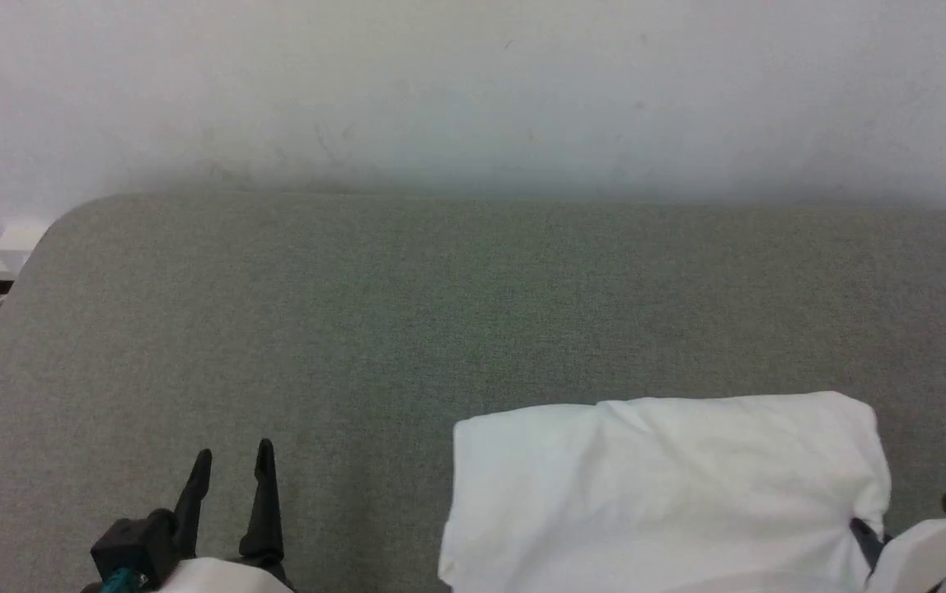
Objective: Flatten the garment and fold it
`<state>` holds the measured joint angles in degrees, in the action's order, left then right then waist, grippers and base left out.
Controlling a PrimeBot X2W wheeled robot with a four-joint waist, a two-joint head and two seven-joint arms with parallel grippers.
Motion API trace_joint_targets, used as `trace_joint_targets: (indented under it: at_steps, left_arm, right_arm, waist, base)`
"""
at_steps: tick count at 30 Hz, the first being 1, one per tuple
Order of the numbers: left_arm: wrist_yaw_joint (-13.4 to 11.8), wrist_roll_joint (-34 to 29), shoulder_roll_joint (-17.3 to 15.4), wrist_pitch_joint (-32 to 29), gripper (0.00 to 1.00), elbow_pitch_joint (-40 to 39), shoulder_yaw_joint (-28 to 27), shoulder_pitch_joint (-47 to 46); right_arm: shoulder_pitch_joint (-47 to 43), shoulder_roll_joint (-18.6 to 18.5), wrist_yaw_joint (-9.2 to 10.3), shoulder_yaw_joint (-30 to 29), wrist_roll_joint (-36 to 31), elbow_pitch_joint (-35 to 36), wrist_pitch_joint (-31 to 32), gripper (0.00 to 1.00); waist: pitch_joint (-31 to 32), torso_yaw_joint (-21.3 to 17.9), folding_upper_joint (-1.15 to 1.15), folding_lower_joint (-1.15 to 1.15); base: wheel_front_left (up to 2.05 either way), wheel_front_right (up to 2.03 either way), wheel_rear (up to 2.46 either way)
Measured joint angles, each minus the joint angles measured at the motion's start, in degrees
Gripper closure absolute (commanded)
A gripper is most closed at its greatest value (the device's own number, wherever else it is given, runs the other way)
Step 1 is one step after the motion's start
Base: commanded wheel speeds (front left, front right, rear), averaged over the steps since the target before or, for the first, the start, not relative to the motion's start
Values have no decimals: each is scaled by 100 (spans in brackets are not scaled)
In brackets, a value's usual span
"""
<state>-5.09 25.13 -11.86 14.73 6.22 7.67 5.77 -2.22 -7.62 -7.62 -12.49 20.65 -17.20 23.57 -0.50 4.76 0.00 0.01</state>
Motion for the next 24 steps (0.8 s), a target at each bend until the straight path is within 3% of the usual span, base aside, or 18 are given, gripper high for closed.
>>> trace_joint_targets:
  at_steps: [5, 10, 16, 24]
  left_arm:
    - [53, -55, 59, 0, 0, 33, -21, -2]
    - [101, -97, 93, 0, 0, 60, -96, 1]
    - [134, -126, 205, 0, 0, 87, -174, 27]
    - [212, -147, 275, 0, 0, 189, -280, 108]
  right_arm:
    - [16, -233, 1, -504, -250, -171, 9, 100]
    - [-1, -236, 1, -537, -197, 9, 69, 100]
    - [-242, -115, 8, -248, 49, 876, 216, 100]
    - [-642, 100, 8, 652, 277, 2069, 770, 100]
  waist:
    - [39, -9, 0, 0]
    - [109, -41, 0, 0]
    - [240, -106, 1, 0]
    - [370, -181, 1, -1]
  base:
    - [0, 0, 0]
    - [0, 0, 0]
    - [0, 0, 0]
    - [0, 0, 0]
